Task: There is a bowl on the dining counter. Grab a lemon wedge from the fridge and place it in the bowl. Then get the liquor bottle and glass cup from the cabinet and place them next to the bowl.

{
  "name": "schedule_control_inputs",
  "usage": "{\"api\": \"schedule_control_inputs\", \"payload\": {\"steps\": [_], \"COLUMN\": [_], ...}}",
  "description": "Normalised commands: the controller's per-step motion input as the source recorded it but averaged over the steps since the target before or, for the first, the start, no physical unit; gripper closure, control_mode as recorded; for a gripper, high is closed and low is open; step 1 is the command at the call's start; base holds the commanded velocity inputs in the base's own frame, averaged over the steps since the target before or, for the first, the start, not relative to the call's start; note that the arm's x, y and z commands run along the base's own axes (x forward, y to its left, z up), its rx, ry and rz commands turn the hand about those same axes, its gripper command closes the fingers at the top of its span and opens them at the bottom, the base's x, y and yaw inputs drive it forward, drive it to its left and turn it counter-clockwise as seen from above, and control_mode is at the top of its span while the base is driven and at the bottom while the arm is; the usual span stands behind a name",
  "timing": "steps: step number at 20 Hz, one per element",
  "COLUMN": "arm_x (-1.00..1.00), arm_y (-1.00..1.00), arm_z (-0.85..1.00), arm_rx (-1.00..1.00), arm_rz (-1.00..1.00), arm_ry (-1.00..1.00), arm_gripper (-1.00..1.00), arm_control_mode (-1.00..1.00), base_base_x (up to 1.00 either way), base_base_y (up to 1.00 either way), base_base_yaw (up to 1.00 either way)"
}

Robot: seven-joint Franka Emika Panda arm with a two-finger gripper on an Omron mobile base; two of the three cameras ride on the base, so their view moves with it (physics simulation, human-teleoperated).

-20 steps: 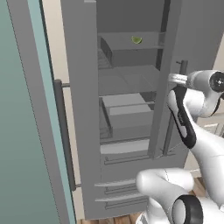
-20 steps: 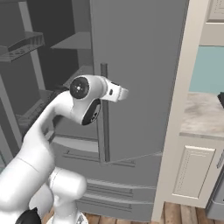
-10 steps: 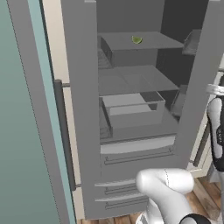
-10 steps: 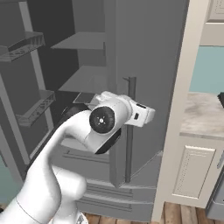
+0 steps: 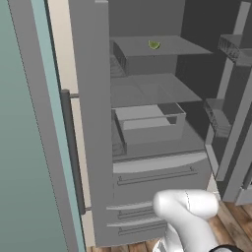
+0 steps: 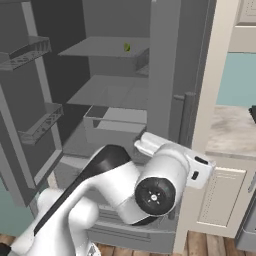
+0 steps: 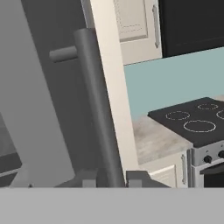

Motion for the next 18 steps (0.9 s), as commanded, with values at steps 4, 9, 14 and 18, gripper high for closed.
{"api": "schedule_control_inputs", "payload": {"steps": [4, 9, 14, 18], "arm_x": [-1.0, -1.0, -0.33, 0.06], "arm_y": [0.21, 0.83, 1.0, 1.0], "arm_z": [0.0, 0.0, 0.0, 0.0], "arm_rx": [0.0, -0.03, -0.09, -0.08], "arm_rz": [-0.01, -0.05, -0.06, -0.08], "arm_ry": [0.0, 0.0, 0.01, 0.08], "arm_gripper": [-1.0, -1.0, -1.0, -1.0], "arm_control_mode": [-1.0, -1.0, -1.0, -1.0], "base_base_x": [0.0, 0.0, 0.0, 0.0], "base_base_y": [0.0, 0.0, 0.0, 0.0], "base_base_yaw": [0.0, 0.0, 0.0, 0.0]}}
